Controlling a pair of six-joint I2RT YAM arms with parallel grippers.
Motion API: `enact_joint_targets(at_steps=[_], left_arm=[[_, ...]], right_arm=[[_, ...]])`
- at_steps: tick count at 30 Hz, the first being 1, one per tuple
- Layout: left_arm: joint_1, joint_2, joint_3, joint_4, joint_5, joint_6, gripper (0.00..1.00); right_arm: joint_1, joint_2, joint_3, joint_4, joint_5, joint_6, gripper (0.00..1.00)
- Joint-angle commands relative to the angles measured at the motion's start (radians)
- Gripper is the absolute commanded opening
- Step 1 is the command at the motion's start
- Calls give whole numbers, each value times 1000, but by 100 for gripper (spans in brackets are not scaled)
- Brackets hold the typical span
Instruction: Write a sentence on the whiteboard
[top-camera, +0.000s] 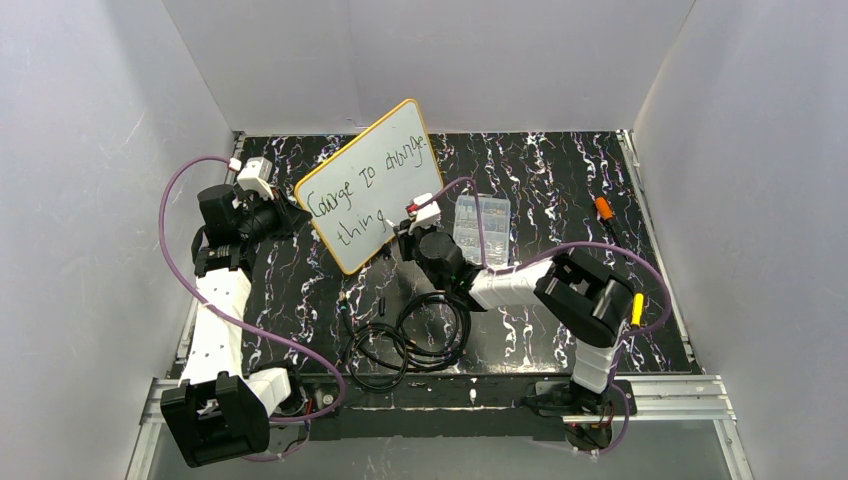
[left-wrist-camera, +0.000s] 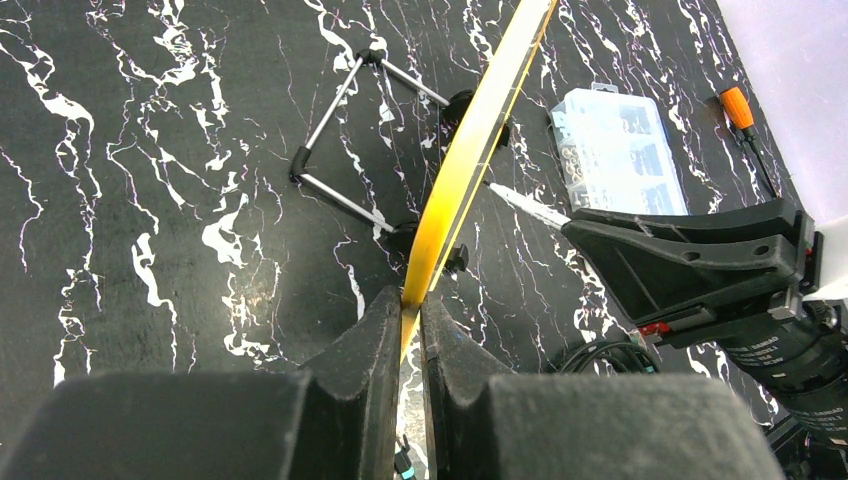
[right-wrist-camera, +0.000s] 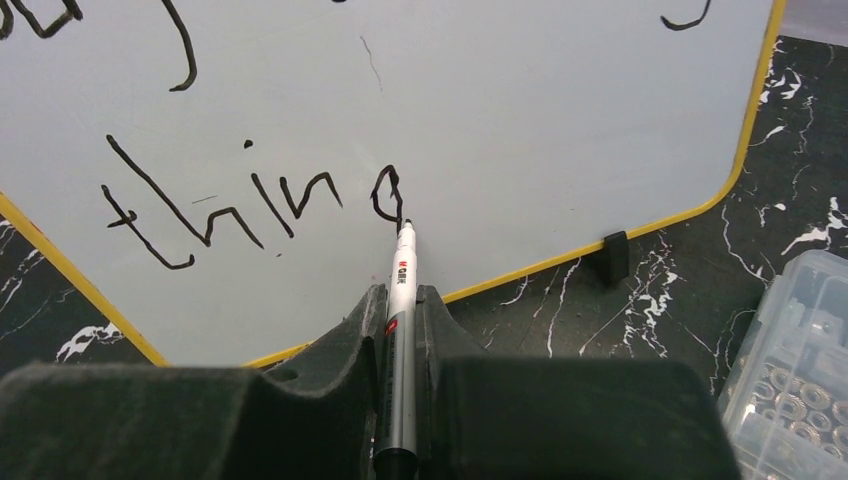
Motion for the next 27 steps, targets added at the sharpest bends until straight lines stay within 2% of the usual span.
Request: enact_joint_targets(at_steps=[1, 19, 27], left_arm=[[-8, -7, 8, -11, 34, -4, 0], [-12, -7, 6, -12, 29, -1, 0], [-11, -7, 6, -12, 32, -1, 0]], right_arm=[[-9, -78, -19, 63, 45, 0, 1], [-45, -25, 46, 136, 0, -40, 1], [-47, 10, 85, 116, -11, -46, 1]])
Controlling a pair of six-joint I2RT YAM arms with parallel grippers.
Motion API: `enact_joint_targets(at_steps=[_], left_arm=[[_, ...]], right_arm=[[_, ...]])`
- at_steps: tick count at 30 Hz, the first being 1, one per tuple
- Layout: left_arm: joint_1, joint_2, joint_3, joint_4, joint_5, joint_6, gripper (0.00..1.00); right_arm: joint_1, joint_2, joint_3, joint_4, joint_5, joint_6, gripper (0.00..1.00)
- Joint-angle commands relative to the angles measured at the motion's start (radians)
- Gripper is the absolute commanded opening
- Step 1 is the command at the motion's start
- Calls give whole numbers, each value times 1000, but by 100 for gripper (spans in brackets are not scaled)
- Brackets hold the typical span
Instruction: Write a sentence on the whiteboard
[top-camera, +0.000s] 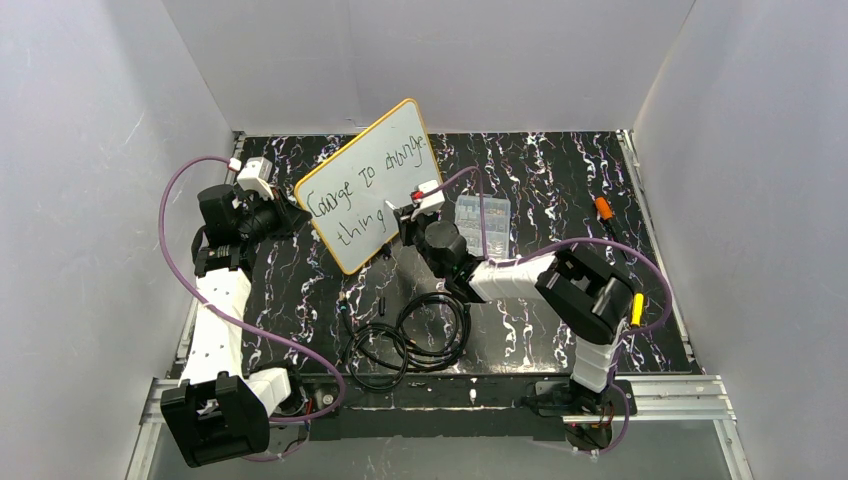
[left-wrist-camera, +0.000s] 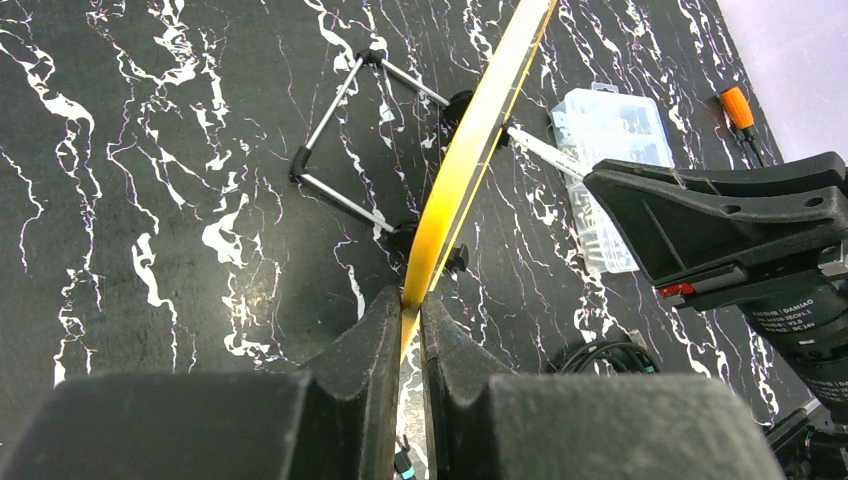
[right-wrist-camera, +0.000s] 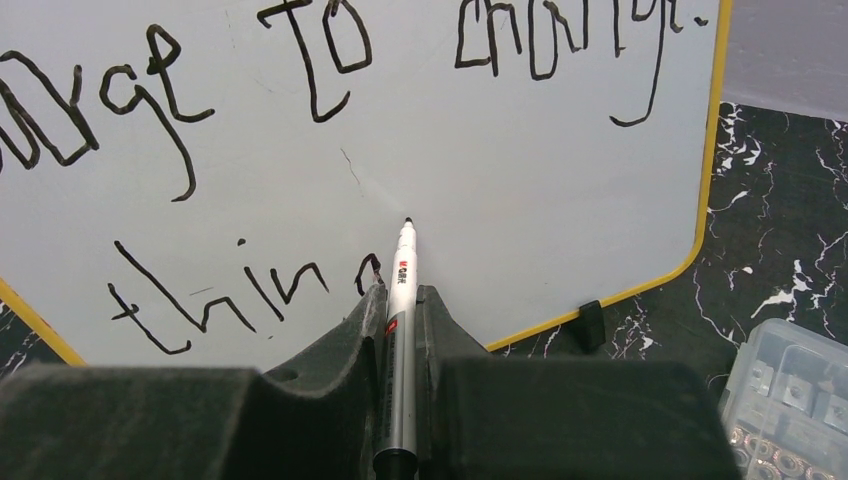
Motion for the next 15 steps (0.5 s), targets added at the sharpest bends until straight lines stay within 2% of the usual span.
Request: enact_joint_targets(at_steps=[1, 15], left_arm=[[-9, -7, 6, -12, 31, -1, 0], [-11, -10, 5, -12, 31, -2, 0]], right_arm=[[-7, 21, 50, 53, -4, -18, 1], [-7, 3, -8, 57, -93, 3, 1]])
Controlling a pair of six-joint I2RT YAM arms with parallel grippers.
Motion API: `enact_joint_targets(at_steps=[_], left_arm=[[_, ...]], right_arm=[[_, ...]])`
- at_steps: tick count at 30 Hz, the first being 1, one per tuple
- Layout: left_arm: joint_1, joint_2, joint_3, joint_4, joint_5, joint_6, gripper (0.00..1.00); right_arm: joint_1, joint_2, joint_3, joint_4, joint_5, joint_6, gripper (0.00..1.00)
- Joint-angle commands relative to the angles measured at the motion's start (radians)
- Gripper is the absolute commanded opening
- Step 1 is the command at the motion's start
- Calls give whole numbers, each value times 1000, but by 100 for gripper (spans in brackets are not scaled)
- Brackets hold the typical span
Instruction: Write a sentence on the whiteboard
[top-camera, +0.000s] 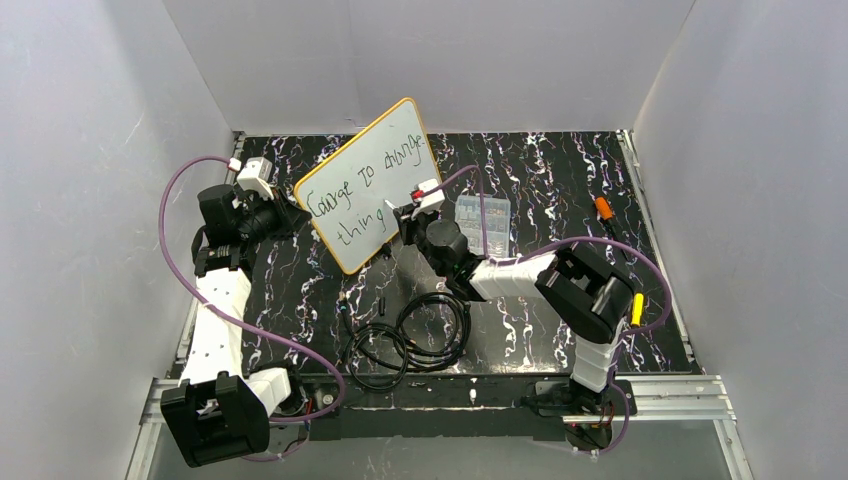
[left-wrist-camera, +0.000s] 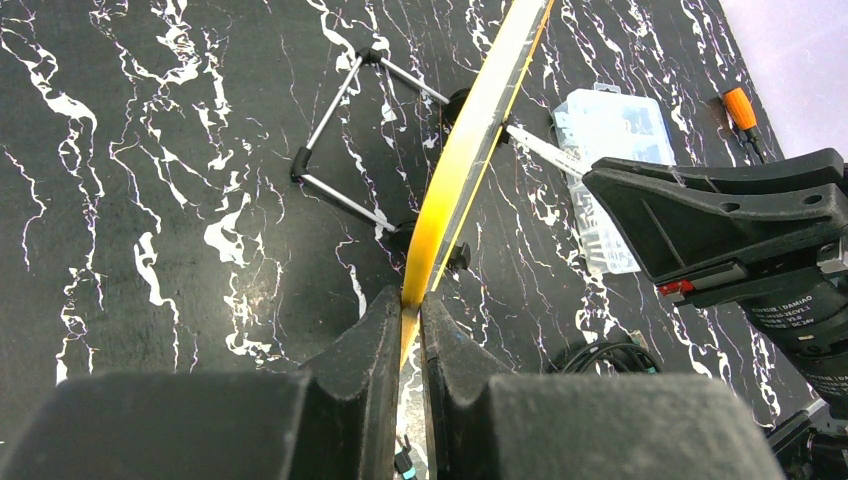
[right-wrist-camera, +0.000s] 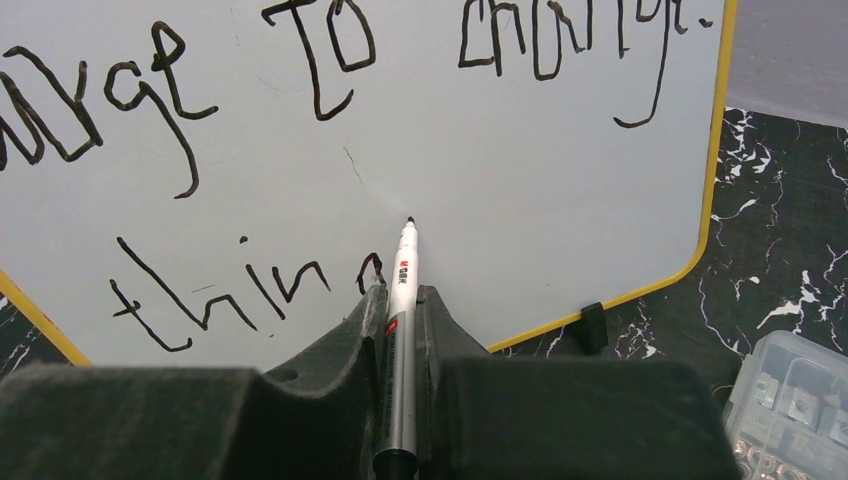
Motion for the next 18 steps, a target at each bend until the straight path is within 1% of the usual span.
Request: enact_joint_targets(at_steps=[1, 6, 18], left_arm=[[-11, -9, 6, -12, 35, -2, 0], [-12, -7, 6, -12, 37, -3, 0], [-10, -5, 8, -11, 38, -3, 0]], right_arm=[[2, -11, -19, 51, -62, 11, 1], [5, -18, -40, 42, -67, 24, 1], [3, 4, -14, 18, 40, 8, 1]])
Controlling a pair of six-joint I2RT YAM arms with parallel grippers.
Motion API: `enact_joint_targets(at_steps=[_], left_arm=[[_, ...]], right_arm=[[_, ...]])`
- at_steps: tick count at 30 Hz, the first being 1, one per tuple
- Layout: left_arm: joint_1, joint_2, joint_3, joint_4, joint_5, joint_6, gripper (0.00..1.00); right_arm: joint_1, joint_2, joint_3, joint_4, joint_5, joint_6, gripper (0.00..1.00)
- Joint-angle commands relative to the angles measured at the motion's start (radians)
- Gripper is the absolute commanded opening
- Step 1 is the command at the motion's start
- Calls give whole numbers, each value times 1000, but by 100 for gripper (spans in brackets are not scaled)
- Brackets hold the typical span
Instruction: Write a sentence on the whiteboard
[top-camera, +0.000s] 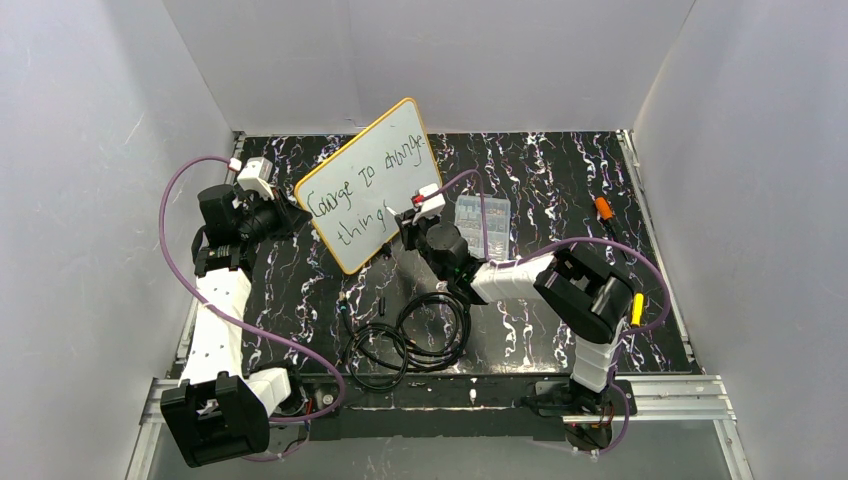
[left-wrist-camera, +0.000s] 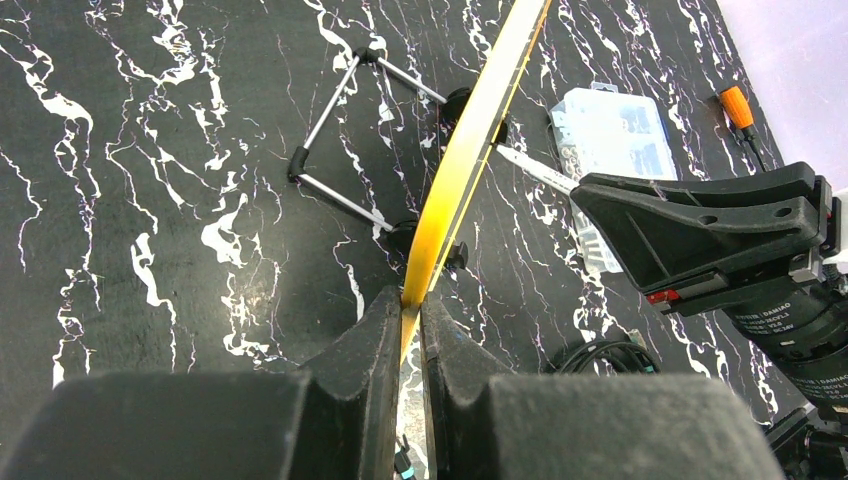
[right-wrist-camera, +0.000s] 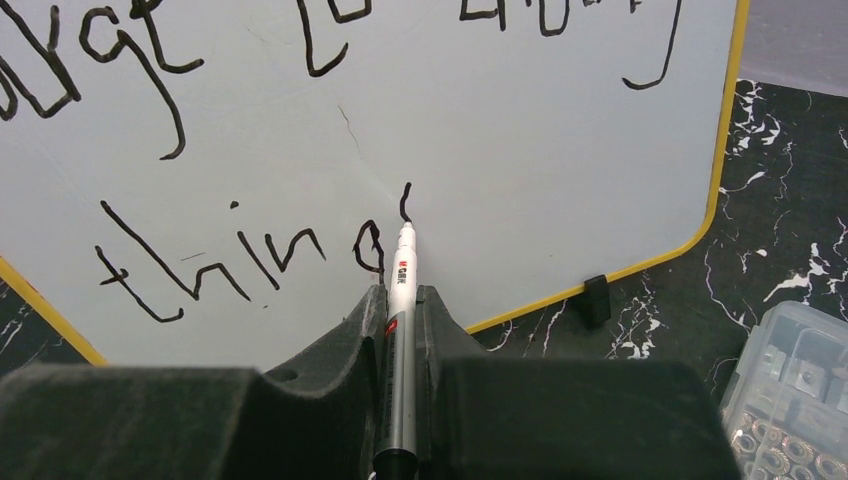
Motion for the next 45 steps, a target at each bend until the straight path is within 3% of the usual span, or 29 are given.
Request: enact_joint_targets(at_steps=[1, 10, 35, 45], left_arm=[[-10, -6, 8, -11, 34, -2, 0], [-10, -8, 7, -10, 34, -2, 0], [-12, -14, 5, -11, 33, -4, 0], [-14, -19, 3, -11, 30, -4, 0]], right_arm=[[4, 7, 24, 15, 47, -7, 1], [1, 16, 29, 4, 69, -14, 1], [17, -38, -18, -6, -47, -5, 1], [23, -104, -68, 17, 91, -9, 1]])
